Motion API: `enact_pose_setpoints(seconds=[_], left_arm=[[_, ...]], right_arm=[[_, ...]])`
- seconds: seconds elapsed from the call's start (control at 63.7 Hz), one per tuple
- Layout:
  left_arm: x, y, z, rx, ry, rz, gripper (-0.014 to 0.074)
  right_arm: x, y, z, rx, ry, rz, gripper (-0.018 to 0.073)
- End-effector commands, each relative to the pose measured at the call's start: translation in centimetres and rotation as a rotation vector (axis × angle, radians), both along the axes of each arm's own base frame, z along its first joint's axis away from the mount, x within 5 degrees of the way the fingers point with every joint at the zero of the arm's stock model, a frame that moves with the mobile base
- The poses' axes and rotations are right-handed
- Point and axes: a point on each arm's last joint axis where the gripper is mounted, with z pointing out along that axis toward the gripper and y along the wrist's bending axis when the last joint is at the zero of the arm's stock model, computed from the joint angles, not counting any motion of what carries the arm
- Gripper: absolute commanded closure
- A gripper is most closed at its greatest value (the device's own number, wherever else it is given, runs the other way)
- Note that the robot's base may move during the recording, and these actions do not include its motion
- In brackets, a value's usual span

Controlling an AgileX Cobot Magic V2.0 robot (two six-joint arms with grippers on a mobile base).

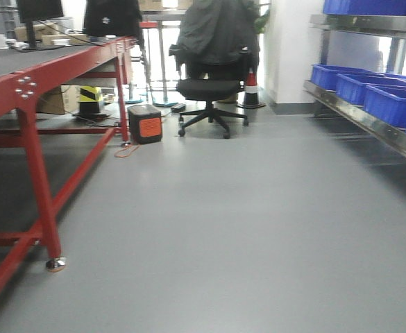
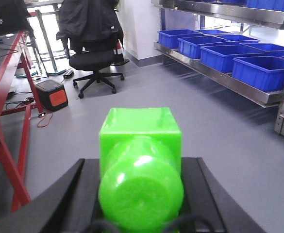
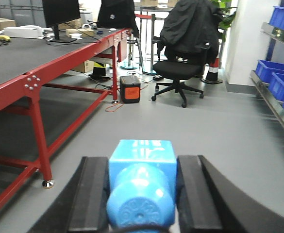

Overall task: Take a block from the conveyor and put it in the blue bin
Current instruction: 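Drive the base away from the belt carrying both bricks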

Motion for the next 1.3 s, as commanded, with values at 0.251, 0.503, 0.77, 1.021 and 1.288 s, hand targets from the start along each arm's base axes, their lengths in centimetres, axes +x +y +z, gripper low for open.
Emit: enact_pose_setpoints(seconds=[0.251,0.503,0.77,1.021,1.288], left_arm=[[-0.14,-0.02,0.27,-0.014,-0.023,-0.004,0.0707],[-0.14,-0.02,0.27,-0.014,-0.023,-0.004,0.0707],[-0.14,-0.02,0.27,-0.014,-0.023,-0.004,0.0707],[-0.14,-0.02,0.27,-0.014,-0.023,-0.004,0.0707],[-0.14,-0.02,0.27,-0.014,-0.023,-0.004,0.0707]], right_arm=[[-0.10,-0.08,0.32,-0.001,-0.031,-0.005,0.0721],[-0.10,-0.08,0.32,-0.001,-0.031,-0.005,0.0721],[-0.25,-0.12,0.35,0.001,-0.036,-0.005,0.0721],[-0.25,-0.12,0.35,0.001,-0.036,-0.005,0.0721],[-0.25,-0.12,0.35,0.001,-0.036,-0.005,0.0721]])
